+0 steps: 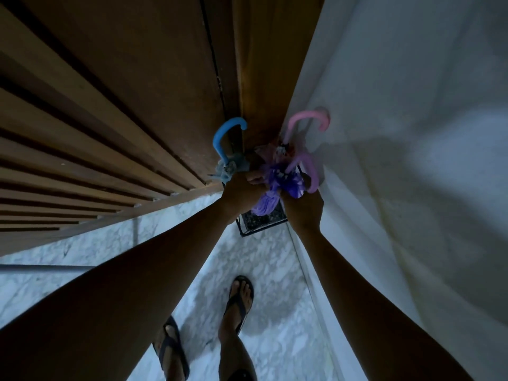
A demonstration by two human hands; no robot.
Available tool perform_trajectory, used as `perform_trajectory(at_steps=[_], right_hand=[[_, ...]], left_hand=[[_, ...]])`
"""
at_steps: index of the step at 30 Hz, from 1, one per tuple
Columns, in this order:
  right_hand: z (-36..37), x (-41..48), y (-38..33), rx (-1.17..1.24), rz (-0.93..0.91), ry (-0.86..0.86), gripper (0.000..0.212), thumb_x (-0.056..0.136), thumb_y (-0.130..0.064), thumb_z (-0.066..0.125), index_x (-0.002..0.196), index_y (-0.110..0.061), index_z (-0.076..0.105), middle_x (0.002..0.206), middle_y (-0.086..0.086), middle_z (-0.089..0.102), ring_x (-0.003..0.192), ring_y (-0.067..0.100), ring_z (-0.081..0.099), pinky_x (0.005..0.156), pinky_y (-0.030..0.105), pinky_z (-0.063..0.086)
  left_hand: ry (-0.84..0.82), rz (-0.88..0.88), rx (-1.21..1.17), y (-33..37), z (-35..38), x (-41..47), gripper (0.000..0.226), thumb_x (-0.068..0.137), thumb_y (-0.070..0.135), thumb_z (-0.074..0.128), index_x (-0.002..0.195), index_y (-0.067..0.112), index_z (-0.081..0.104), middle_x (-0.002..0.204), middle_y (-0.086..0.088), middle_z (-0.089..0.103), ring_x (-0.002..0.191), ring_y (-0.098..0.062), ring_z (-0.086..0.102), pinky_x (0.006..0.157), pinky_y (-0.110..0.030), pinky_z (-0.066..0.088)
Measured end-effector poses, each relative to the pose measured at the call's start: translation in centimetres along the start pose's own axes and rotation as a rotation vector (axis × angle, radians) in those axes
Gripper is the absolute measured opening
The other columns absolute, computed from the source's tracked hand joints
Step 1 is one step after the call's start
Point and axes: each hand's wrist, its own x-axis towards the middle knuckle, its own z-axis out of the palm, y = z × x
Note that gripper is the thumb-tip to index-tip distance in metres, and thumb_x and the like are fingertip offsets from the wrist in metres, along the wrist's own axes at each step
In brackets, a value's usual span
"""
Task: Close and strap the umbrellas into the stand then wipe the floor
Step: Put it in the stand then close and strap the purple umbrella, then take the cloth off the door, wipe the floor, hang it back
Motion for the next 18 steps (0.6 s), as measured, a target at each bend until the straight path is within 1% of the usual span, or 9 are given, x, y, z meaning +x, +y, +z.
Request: perform_trajectory(at_steps=[2,5,7,9,10,11,13,15,18], right_hand=[[-0.3,-1.0,-0.9,-0.019,0.031,0.027,0.047,0.082,-0.017,0.078,0.125,-0.008,0.062,0.119,0.012,0.069,0.110,0.026,0.061,0.079,0.016,0.036],[-0.6,-2.9,-2.0,-0.023,0.086,0.066,0.066,0.078,-0.024,0.079,0.139,-0.015,0.055,0.124,0.014,0.067,0.116,0.032,0.062,0.089,0.032,0.049],[-0.9,-4.9,-3.3,-0.044,0.180,0.043,0.074,0.082,-0.029,0.078,0.147,-0.014,0.046,0.138,0.016,0.058,0.127,0.034,0.055,0.099,0.037,0.046],[-1.1,-7.6,-5.0,-0.092,0.273,-0.032,0.075,0.086,-0.034,0.074,0.150,-0.012,0.041,0.146,0.019,0.049,0.134,0.036,0.047,0.106,0.042,0.041],[-1.1,-9.0,-6.2,-0.094,0.272,-0.068,0.071,0.086,-0.033,0.073,0.147,-0.012,0.043,0.144,0.020,0.051,0.133,0.037,0.048,0.106,0.042,0.041],[-0.9,-10.4,-7.3,-0.097,0.240,-0.102,0.067,0.086,-0.031,0.073,0.144,-0.011,0.047,0.139,0.020,0.056,0.130,0.037,0.051,0.103,0.042,0.043],[-0.5,-13.4,-10.1,-0.128,0.125,-0.148,0.056,0.083,-0.029,0.073,0.134,-0.010,0.057,0.128,0.018,0.064,0.122,0.036,0.057,0.097,0.040,0.047],[0.1,-16.2,-13.1,-0.171,0.023,-0.161,0.045,0.083,-0.031,0.070,0.122,-0.010,0.064,0.121,0.015,0.068,0.116,0.035,0.061,0.095,0.041,0.050],[0.3,-22.0,-19.4,-0.184,-0.143,-0.150,0.043,0.085,-0.027,0.070,0.125,-0.013,0.064,0.126,0.014,0.066,0.121,0.035,0.059,0.101,0.042,0.048]], left_hand=[[-0.028,-0.002,0.037,0.5,-1.1,-1.4,0.037,0.092,-0.007,0.060,0.129,-0.006,0.059,0.124,-0.010,0.063,0.091,-0.007,0.067,0.077,-0.011,0.049],[-0.043,-0.004,0.101,1.4,-3.0,-4.3,0.033,0.092,0.004,0.065,0.124,0.006,0.066,0.114,-0.009,0.067,0.090,-0.021,0.064,0.062,-0.010,0.045],[-0.056,-0.001,0.112,2.1,-4.6,-6.5,0.031,0.092,0.005,0.065,0.123,0.007,0.066,0.105,-0.006,0.063,0.076,-0.017,0.060,0.053,-0.006,0.043],[-0.057,0.011,0.142,2.4,-6.6,-9.1,0.032,0.092,0.008,0.066,0.124,0.008,0.066,0.108,-0.008,0.064,0.081,-0.021,0.063,0.065,-0.014,0.049],[-0.055,0.024,0.137,2.7,-7.7,-10.6,0.029,0.091,0.008,0.067,0.120,0.008,0.067,0.111,-0.011,0.066,0.088,-0.026,0.065,0.073,-0.021,0.052],[-0.052,0.054,0.110,2.7,-8.9,-12.1,0.025,0.090,0.004,0.068,0.116,0.005,0.068,0.110,-0.015,0.068,0.089,-0.028,0.066,0.075,-0.023,0.054],[-0.021,0.113,0.057,2.5,-11.7,-15.8,0.013,0.089,-0.008,0.064,0.099,-0.001,0.070,0.095,-0.014,0.066,0.083,-0.024,0.063,0.073,-0.017,0.052],[0.045,0.150,-0.010,2.0,-14.8,-19.7,0.019,0.087,-0.011,0.065,0.085,0.007,0.068,0.093,-0.011,0.065,0.094,-0.029,0.063,0.088,-0.026,0.053],[0.155,0.222,0.051,1.3,-20.4,-26.3,0.016,0.089,-0.002,0.066,0.097,0.011,0.070,0.105,-0.008,0.067,0.100,-0.022,0.063,0.088,-0.025,0.050]])
